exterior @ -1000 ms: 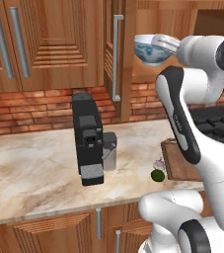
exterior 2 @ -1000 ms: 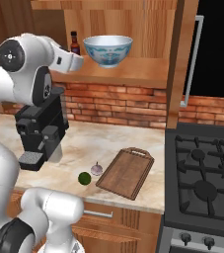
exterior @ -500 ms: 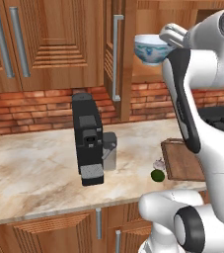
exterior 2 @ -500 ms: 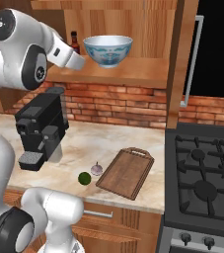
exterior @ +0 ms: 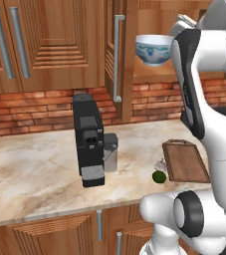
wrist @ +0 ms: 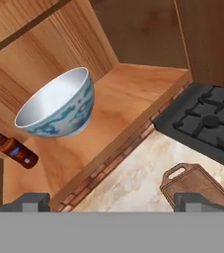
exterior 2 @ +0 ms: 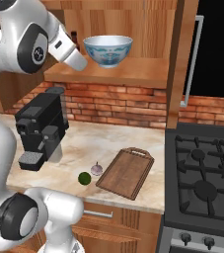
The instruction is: Open the cabinet. Place the bowl and condiment on the counter. Then place the lime and garlic on the cutting board.
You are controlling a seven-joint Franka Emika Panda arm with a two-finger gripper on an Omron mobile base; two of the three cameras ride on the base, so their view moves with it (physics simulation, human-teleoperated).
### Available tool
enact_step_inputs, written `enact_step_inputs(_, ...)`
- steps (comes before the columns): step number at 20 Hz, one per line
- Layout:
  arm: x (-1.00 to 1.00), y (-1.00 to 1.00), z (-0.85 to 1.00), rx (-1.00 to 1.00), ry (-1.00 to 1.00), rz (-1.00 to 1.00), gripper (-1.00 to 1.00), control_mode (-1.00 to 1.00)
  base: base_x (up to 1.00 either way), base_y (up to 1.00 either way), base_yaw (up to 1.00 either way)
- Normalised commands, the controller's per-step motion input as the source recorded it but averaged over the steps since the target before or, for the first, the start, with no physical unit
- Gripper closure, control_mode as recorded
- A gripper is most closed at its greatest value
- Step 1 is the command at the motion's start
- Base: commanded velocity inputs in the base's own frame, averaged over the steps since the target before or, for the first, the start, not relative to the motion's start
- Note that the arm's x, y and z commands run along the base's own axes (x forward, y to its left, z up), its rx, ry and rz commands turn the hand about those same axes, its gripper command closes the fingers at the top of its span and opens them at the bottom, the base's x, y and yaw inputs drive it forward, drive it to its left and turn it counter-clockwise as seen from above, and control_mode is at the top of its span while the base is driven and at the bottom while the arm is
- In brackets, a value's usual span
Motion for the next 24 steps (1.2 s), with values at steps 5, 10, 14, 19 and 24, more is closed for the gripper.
enact_step_inputs(5,-0.04,-0.13,-0.03,0.15,0.09,-0.13,-1.0,-1.0,0.0,0.0,0.0)
enact_step_inputs(10,0.0,-0.11,-0.15,0.19,-0.01,-0.11,-1.0,-1.0,0.0,0.0,0.0)
enact_step_inputs(14,0.0,-0.05,-0.28,0.21,-0.07,-0.08,-1.0,-1.0,0.0,0.0,0.0)
enact_step_inputs(19,0.09,-0.01,-0.22,0.16,-0.07,-0.06,-1.0,-1.0,0.0,0.0,0.0)
enact_step_inputs(24,0.23,-0.01,-0.14,0.1,-0.04,-0.04,-1.0,-1.0,0.0,0.0,0.0)
